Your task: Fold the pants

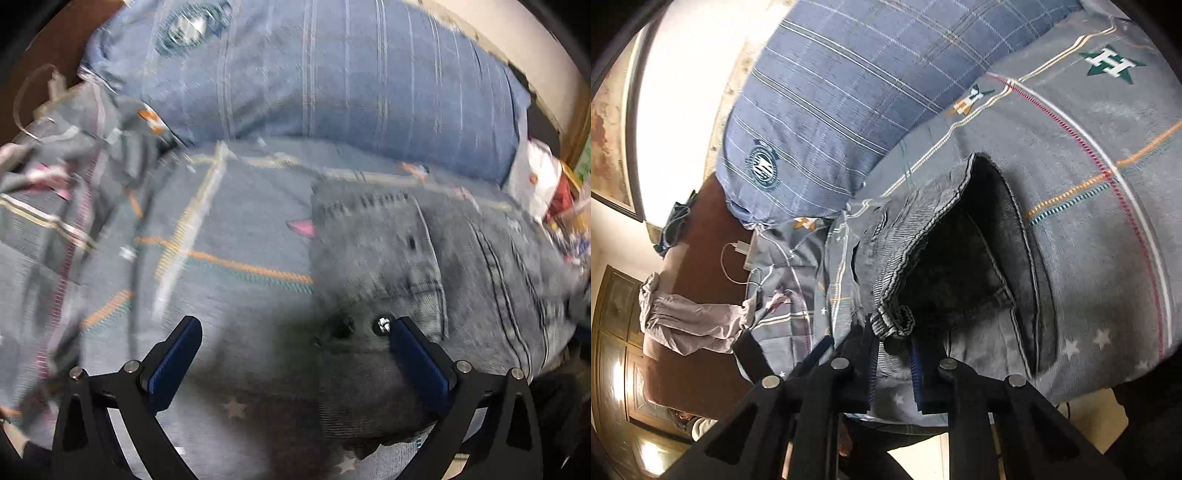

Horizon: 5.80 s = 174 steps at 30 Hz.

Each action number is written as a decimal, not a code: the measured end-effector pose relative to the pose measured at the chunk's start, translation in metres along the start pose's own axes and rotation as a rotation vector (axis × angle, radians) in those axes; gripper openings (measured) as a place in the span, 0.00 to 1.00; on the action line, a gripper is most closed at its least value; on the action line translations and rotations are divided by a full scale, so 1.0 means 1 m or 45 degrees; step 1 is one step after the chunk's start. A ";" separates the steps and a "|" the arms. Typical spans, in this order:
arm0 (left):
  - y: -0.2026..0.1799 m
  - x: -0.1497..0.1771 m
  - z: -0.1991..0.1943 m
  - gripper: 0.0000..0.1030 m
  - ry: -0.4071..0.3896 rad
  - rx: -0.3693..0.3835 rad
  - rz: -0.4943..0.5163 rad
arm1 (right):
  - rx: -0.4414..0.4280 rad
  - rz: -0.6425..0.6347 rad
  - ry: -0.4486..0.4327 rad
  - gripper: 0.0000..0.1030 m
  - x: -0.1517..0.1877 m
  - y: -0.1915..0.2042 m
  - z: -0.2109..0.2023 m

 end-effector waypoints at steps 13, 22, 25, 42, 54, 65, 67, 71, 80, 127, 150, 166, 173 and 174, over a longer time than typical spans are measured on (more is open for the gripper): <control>-0.017 0.015 0.028 1.00 0.087 -0.289 0.285 | 0.302 -0.082 -0.014 0.27 0.003 -0.043 0.010; -0.019 0.015 0.029 1.00 0.058 -0.309 0.323 | -0.053 -0.237 0.033 0.70 -0.053 0.050 0.050; -0.017 0.015 0.028 1.00 0.059 -0.296 0.311 | 0.064 -0.227 0.165 0.66 -0.068 0.022 0.108; -0.029 0.021 0.041 1.00 0.186 0.032 0.138 | 0.436 -0.503 0.103 0.44 -0.086 0.043 0.093; 0.000 0.008 0.055 0.99 0.195 0.651 -0.440 | 0.731 -1.034 0.463 0.72 -0.103 0.159 0.236; -0.037 0.016 0.065 0.99 0.197 0.491 -0.125 | 0.661 -0.688 0.374 0.19 -0.135 0.116 0.249; -0.046 0.020 0.063 0.99 0.192 0.468 -0.095 | 0.607 -0.654 0.286 0.21 -0.141 0.118 0.229; -0.047 0.020 0.060 0.99 0.177 0.459 -0.111 | 0.515 -0.641 0.122 0.27 -0.136 0.116 0.163; -0.035 0.028 0.044 0.99 0.160 0.354 -0.082 | 0.728 -0.603 0.131 0.64 -0.086 -0.010 0.120; -0.035 0.017 0.004 0.99 0.119 -0.043 0.076 | 0.350 -0.355 -0.052 0.86 -0.017 -0.057 0.037; -0.009 -0.013 0.056 0.99 0.377 0.526 -0.402 | 0.142 -0.085 0.294 0.85 -0.045 -0.061 0.080; -0.044 -0.005 0.072 0.61 0.409 0.327 -0.181 | 0.360 -0.312 0.258 0.16 -0.044 -0.040 0.087; -0.068 -0.016 0.049 0.38 0.328 0.268 -0.023 | 0.409 -0.521 0.133 0.12 -0.041 0.007 0.063; -0.067 -0.018 0.042 0.38 0.309 0.266 -0.001 | 0.405 -0.544 0.111 0.12 -0.042 0.015 0.058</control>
Point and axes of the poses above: each gripper's, at about its wrist camera, not at the fingertips, and z roughly the way its jaws point, y to its left, x to its underside, the point moved 5 cm from there along z, roughly the way its jaws point, and after that the axes turned 11 degrees about x, right-handed, at the moved point
